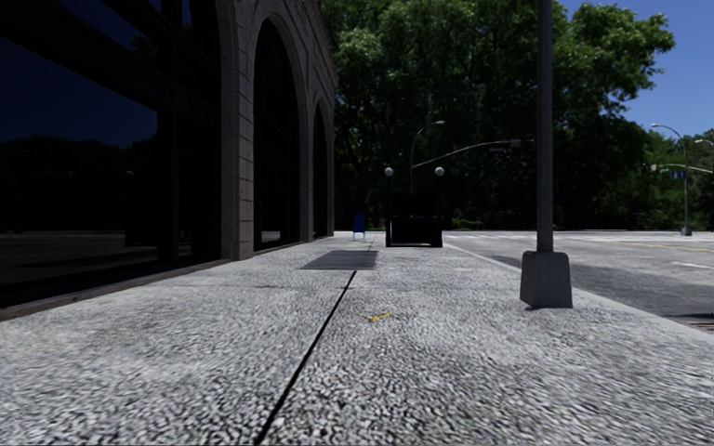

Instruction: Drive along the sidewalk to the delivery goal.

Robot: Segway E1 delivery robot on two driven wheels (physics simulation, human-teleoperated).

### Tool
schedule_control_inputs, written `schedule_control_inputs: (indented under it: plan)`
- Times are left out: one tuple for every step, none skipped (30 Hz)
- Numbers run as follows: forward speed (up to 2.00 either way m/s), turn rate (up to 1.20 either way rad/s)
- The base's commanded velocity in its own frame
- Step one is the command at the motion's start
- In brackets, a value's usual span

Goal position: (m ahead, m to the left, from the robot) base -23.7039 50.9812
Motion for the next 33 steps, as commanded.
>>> schedule_control_inputs:
  plan:
    - [0.00, 0.57]
    - [0.00, 0.57]
    - [0.00, 0.57]
    - [0.00, 0.57]
    - [0.00, 0.57]
    - [0.00, 0.57]
    - [0.00, 0.57]
    - [0.00, 0.57]
    - [0.00, 0.57]
    - [0.00, 0.57]
    - [0.00, 0.57]
    - [0.00, 0.57]
    - [0.00, 0.57]
    - [0.00, 0.57]
    - [0.00, 0.57]
    - [0.00, 0.57]
    - [0.00, 0.57]
    - [0.00, 0.57]
    - [0.00, 0.57]
    - [0.00, 0.57]
    - [0.00, 0.57]
    - [0.00, 0.57]
    - [0.00, 0.57]
    - [0.00, 0.57]
    - [0.00, 0.58]
    - [0.00, 0.58]
    - [0.00, 0.58]
    - [0.00, 0.58]
    - [0.00, 0.58]
    - [0.00, 0.58]
    - [0.00, 0.58]
    - [0.00, 0.58]
    - [0.00, 0.58]
